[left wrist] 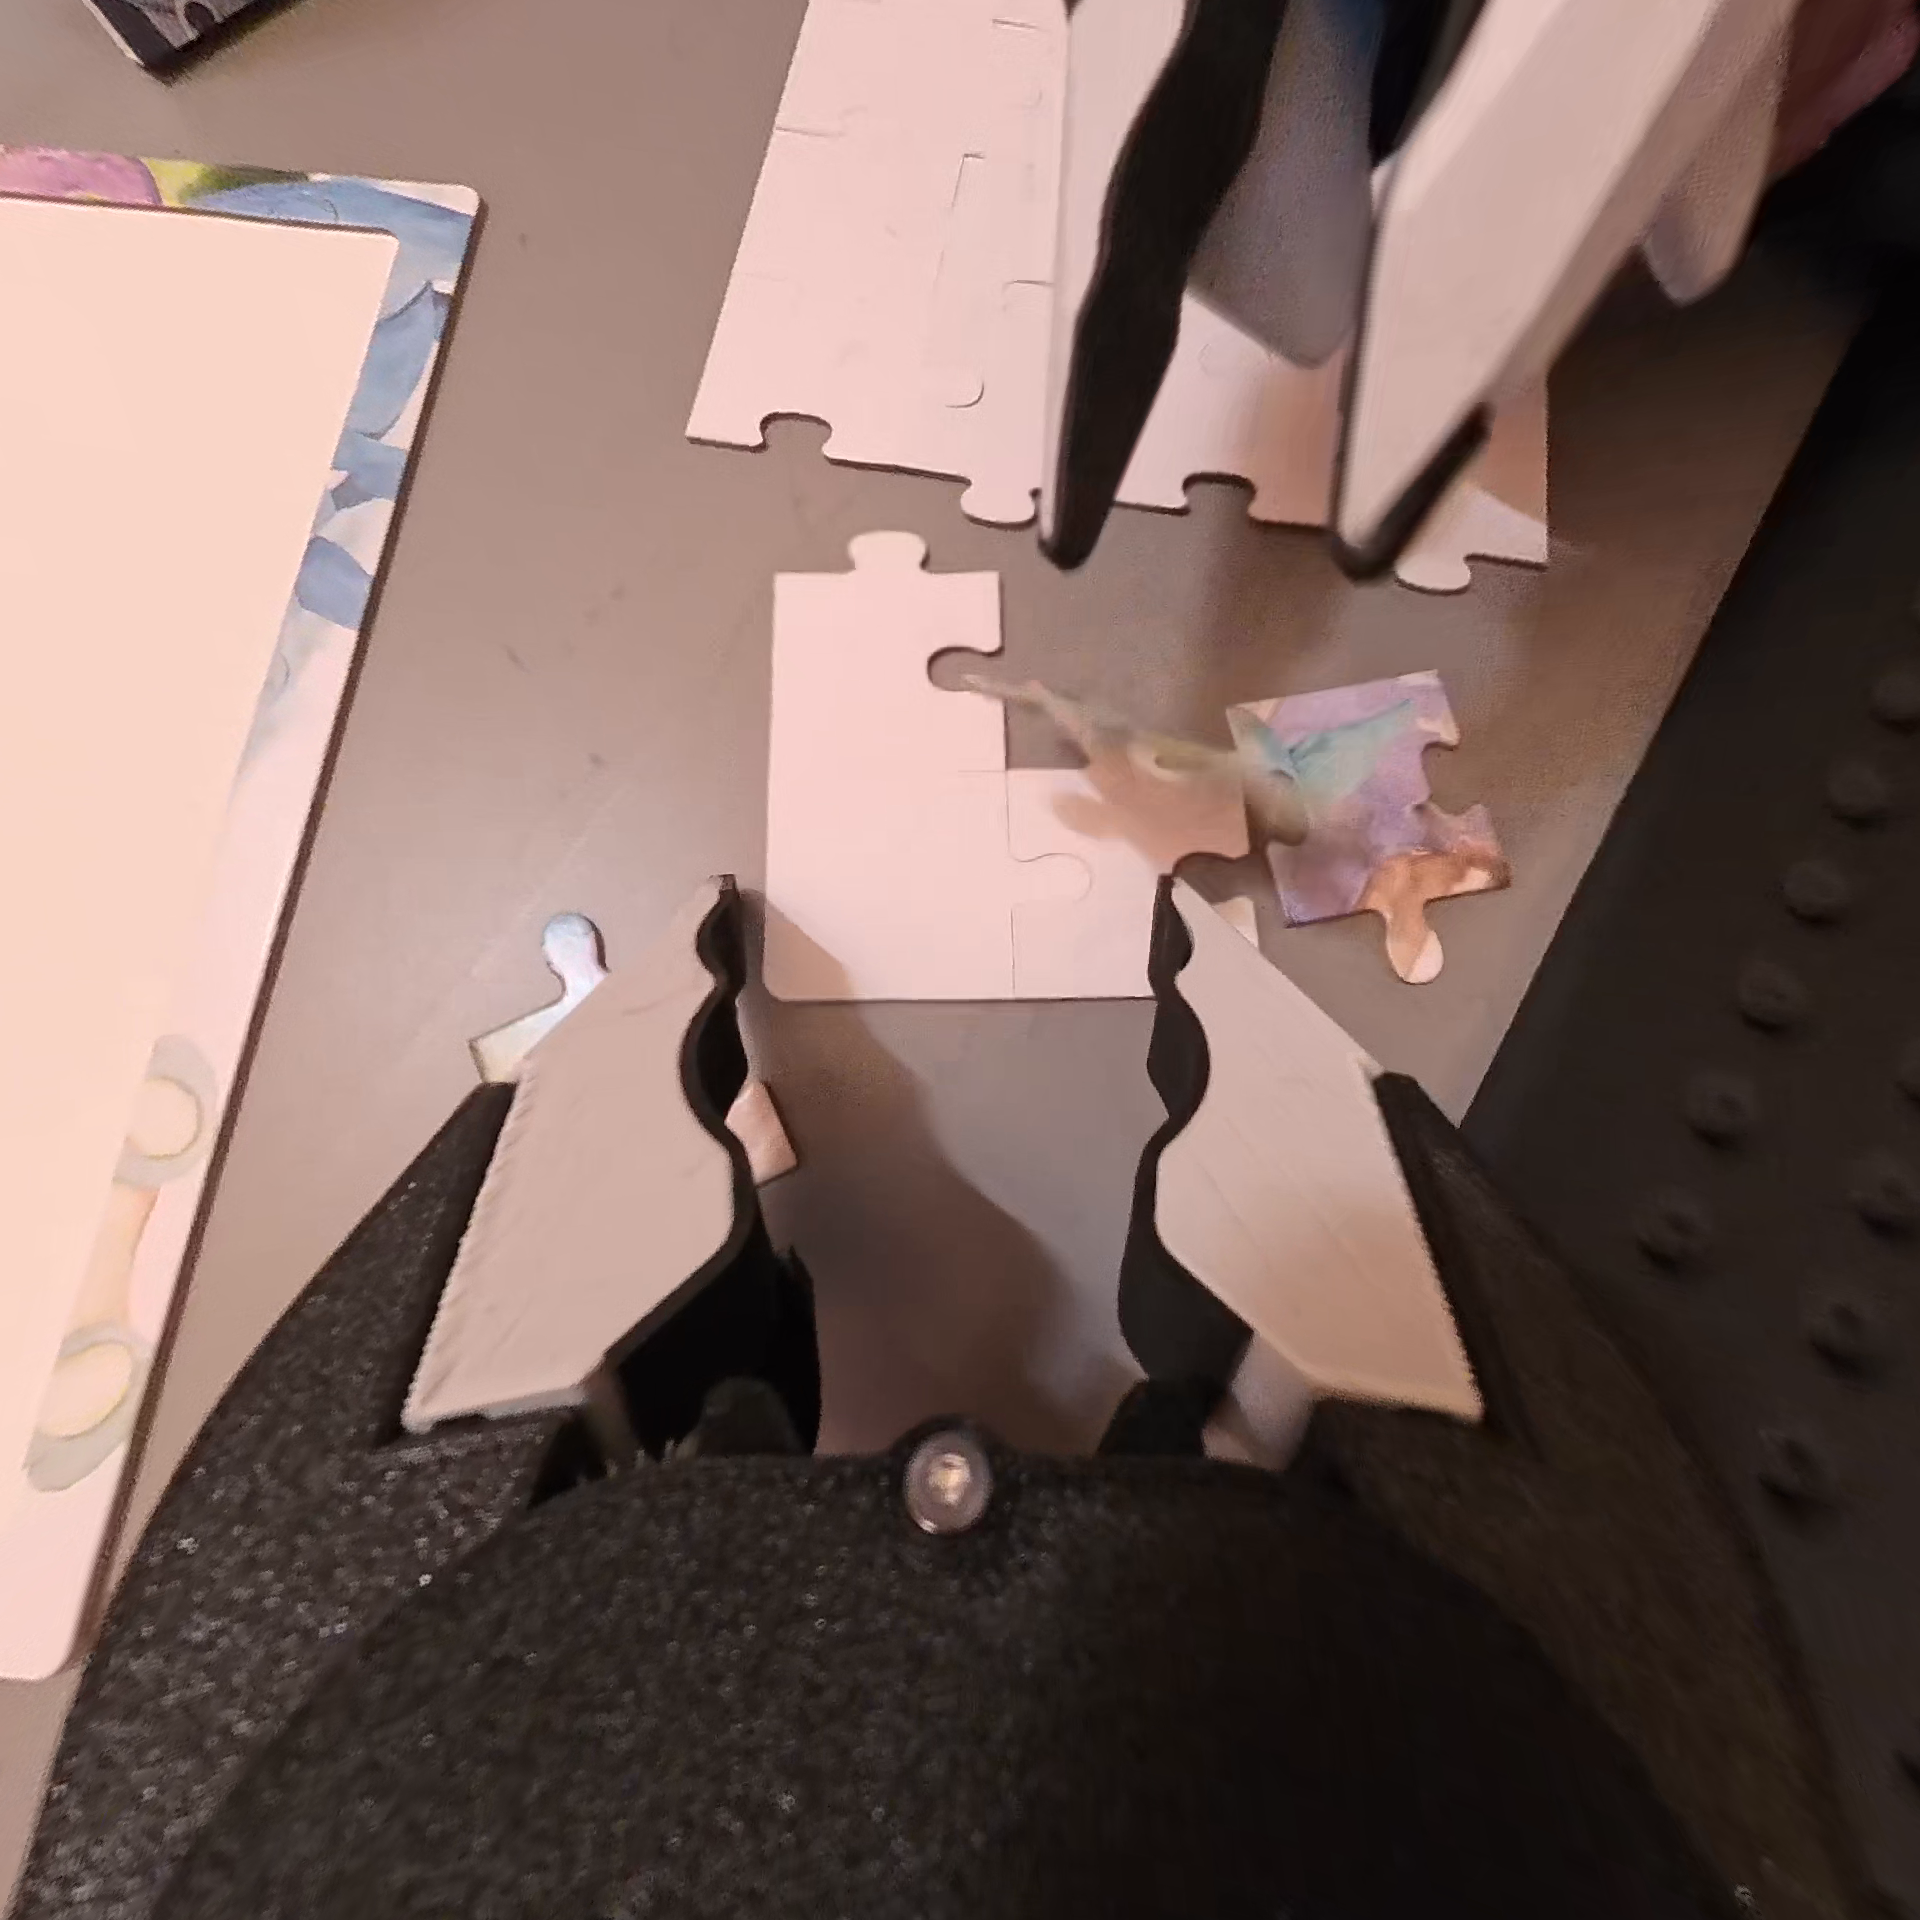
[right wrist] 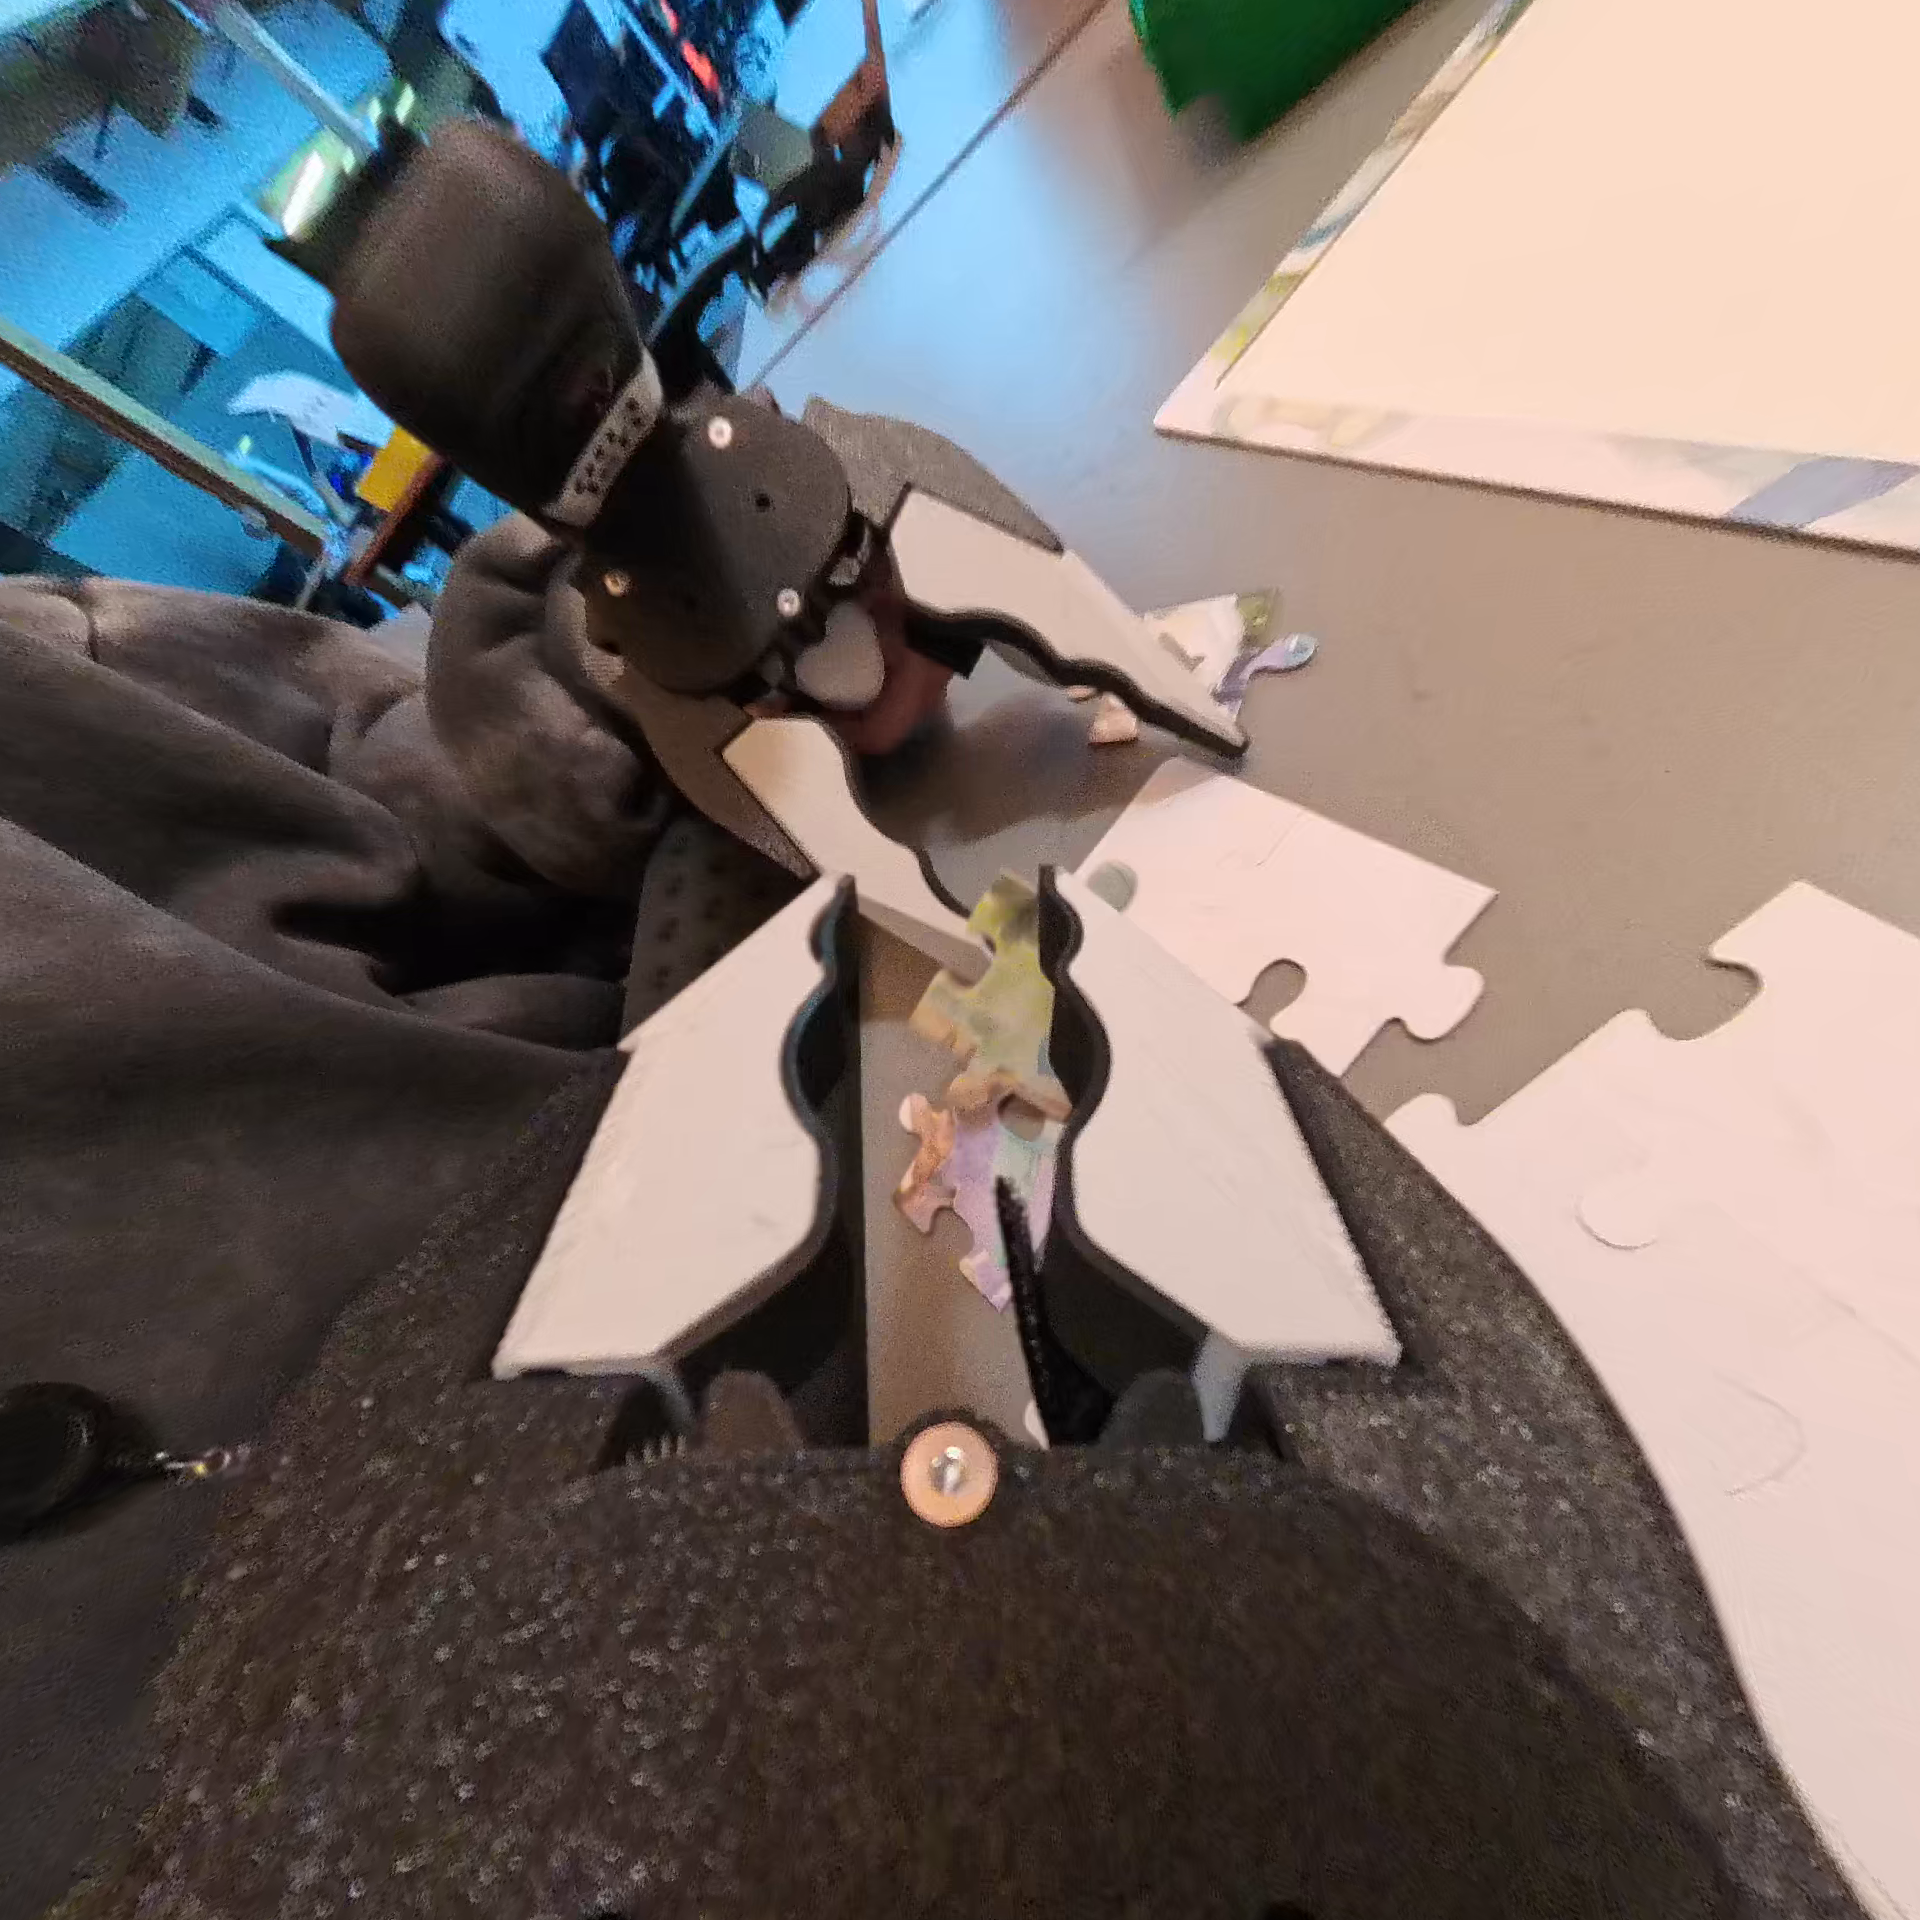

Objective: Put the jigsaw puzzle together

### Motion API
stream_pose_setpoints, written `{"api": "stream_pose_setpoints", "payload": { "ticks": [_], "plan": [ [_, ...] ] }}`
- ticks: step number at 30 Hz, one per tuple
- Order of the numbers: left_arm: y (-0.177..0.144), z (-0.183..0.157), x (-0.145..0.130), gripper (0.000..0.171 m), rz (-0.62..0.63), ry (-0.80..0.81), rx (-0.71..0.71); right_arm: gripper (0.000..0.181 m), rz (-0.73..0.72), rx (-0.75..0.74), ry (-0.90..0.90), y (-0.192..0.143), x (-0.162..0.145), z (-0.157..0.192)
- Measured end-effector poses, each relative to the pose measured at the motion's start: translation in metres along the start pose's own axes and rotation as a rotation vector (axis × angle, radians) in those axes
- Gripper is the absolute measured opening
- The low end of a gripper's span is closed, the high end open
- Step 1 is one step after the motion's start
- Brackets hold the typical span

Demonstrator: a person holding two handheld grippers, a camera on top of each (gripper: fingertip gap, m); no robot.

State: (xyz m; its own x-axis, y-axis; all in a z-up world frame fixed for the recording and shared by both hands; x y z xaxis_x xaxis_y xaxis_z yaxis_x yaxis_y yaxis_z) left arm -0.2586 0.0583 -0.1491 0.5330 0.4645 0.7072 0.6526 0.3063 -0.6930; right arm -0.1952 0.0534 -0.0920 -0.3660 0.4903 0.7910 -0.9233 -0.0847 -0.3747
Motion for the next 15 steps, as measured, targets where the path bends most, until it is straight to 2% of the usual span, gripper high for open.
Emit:
{"api": "stream_pose_setpoints", "payload": {
  "ticks": [3, 5, 7, 10, 13, 15],
  "plan": [
    [0.000, 0.000, 0.000, 0.077, 0.003, -0.007, -0.010, 0.036, 0.128, -0.057, -0.082, 0.006, -0.016, -0.001],
    [0.000, -0.001, -0.001, 0.075, 0.003, -0.006, -0.012, 0.037, 0.137, -0.125, -0.108, 0.000, -0.016, -0.008],
    [-0.001, -0.001, -0.001, 0.074, 0.000, 0.002, -0.009, 0.046, 0.166, -0.180, -0.132, -0.003, -0.018, -0.011],
    [0.000, -0.001, -0.001, 0.074, 0.002, -0.003, -0.013, 0.066, 0.288, -0.198, -0.210, 0.007, -0.032, -0.005],
    [0.000, 0.000, 0.000, 0.073, 0.001, -0.009, -0.006, 0.071, 0.361, -0.198, -0.260, 0.018, -0.043, -0.004],
    [0.000, 0.002, 0.000, 0.073, 0.001, -0.028, -0.003, 0.069, 0.423, -0.269, -0.330, 0.023, -0.048, -0.010]
  ]
}}
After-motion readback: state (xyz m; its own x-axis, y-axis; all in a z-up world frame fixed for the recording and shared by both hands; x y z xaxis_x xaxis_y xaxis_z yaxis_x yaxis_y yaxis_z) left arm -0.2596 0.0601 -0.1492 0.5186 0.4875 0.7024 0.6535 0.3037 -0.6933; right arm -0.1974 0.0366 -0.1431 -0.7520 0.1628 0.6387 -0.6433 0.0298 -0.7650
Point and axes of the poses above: each gripper's, where its closed fingertips meet, y out along the fingers, x out of its top, z = x × y across the jaws, the point moved 3 cm from there along -y, back along the fingers, and after that the axes turned 10 degrees about -y, right-handed, at the moved point
